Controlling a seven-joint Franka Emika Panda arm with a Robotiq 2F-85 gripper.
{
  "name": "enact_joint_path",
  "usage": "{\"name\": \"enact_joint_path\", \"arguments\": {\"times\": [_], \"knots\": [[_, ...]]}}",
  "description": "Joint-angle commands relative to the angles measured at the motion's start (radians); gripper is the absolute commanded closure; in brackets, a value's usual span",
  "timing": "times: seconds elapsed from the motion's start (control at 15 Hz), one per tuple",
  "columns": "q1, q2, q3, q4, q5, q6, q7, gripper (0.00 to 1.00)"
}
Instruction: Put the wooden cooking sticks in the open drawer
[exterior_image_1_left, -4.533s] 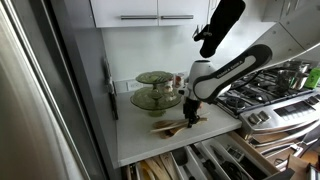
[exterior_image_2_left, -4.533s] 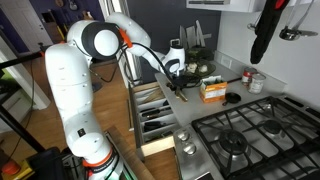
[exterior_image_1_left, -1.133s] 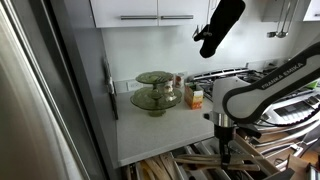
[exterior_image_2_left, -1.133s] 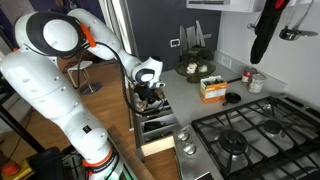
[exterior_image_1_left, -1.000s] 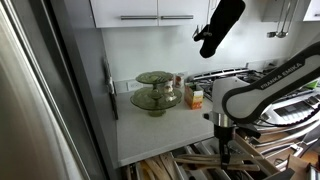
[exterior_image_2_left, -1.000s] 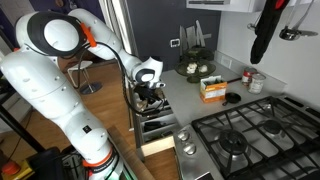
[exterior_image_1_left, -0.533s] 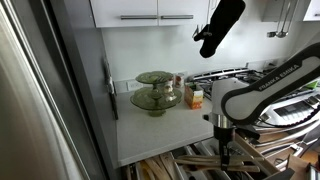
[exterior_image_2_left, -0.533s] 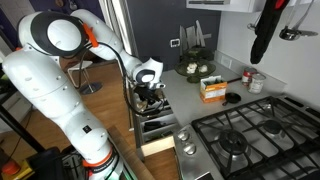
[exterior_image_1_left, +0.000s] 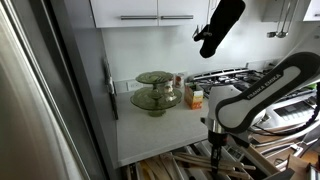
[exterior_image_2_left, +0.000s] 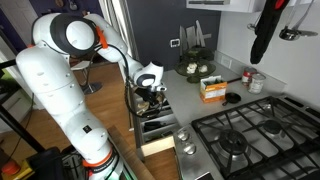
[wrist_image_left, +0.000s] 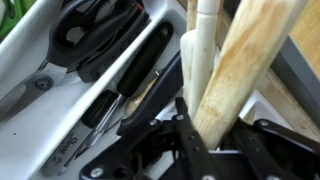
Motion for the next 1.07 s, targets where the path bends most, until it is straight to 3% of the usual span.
{"name": "enact_joint_path", "arguments": {"times": [0.0, 0.53, 1.0], "knots": [[-0.001, 0.066, 0.022, 0.031, 0.041, 0.096, 0.099, 0.94], [-0.02, 0.167, 0.072, 0.087, 0.17, 0.22, 0.177, 0.94], [-0.032, 0.227, 0.132, 0.127, 0.492, 0.292, 0.139, 0.94]]}}
